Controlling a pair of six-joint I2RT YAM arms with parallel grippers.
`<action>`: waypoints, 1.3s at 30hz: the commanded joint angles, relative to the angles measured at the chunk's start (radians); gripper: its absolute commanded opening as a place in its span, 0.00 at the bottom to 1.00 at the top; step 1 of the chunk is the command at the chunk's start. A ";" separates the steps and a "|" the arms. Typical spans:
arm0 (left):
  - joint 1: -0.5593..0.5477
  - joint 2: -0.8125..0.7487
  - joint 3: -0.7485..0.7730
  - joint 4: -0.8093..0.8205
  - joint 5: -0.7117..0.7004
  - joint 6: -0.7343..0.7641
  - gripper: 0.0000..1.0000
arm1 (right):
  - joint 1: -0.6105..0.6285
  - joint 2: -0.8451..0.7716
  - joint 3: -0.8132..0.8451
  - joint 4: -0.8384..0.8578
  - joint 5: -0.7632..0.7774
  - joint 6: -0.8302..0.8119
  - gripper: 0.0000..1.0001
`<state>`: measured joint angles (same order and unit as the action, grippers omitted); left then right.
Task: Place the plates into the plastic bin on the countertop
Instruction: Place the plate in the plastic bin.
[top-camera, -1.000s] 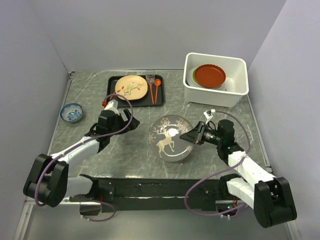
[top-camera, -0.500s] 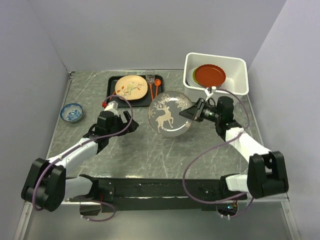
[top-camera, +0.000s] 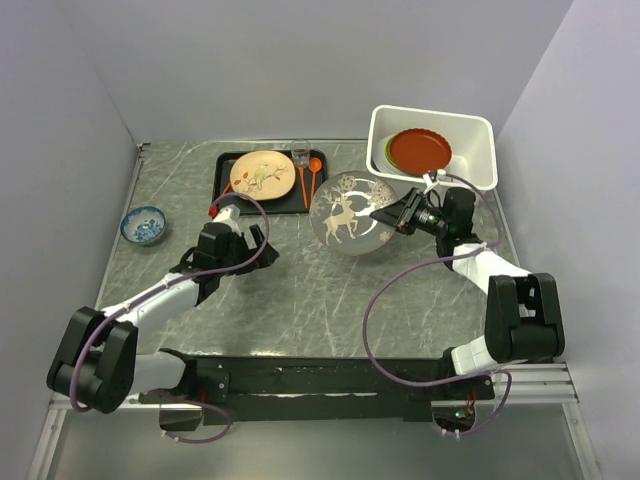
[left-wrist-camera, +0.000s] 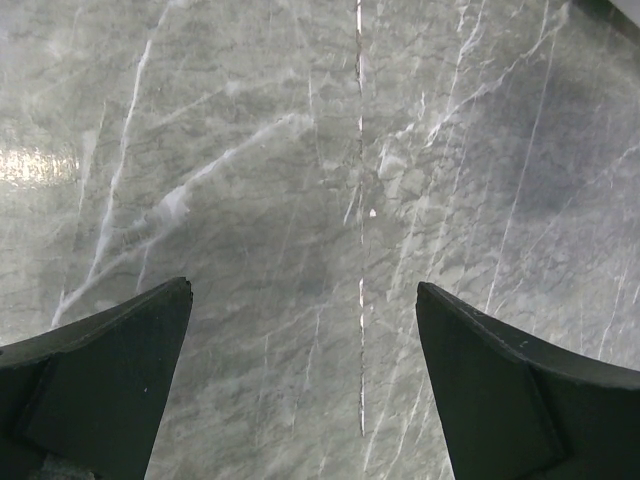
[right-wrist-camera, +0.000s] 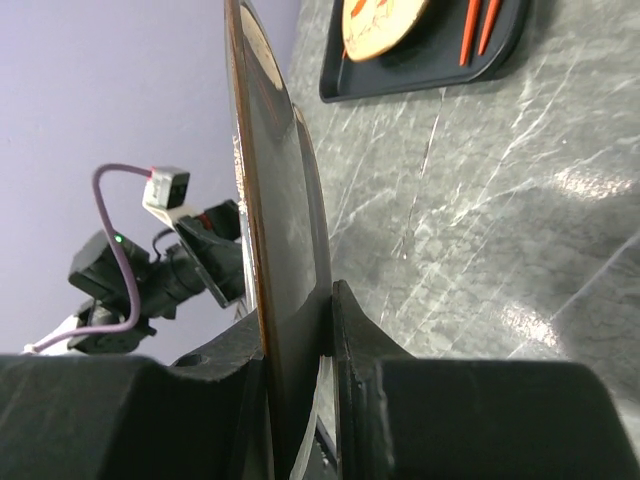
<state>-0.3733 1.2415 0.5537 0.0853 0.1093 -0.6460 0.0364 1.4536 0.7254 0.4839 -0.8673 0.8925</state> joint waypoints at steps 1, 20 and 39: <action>0.001 0.013 0.032 0.040 0.021 0.019 0.99 | -0.029 -0.015 0.100 0.131 -0.065 0.065 0.00; 0.001 0.032 0.009 0.054 0.035 0.002 0.99 | -0.082 0.010 0.270 -0.033 -0.015 0.023 0.00; -0.001 0.045 -0.011 0.103 0.062 -0.020 0.99 | -0.145 0.088 0.378 -0.039 0.027 0.066 0.00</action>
<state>-0.3737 1.2892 0.5468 0.1249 0.1406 -0.6514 -0.0879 1.5471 1.0153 0.3355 -0.8307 0.9100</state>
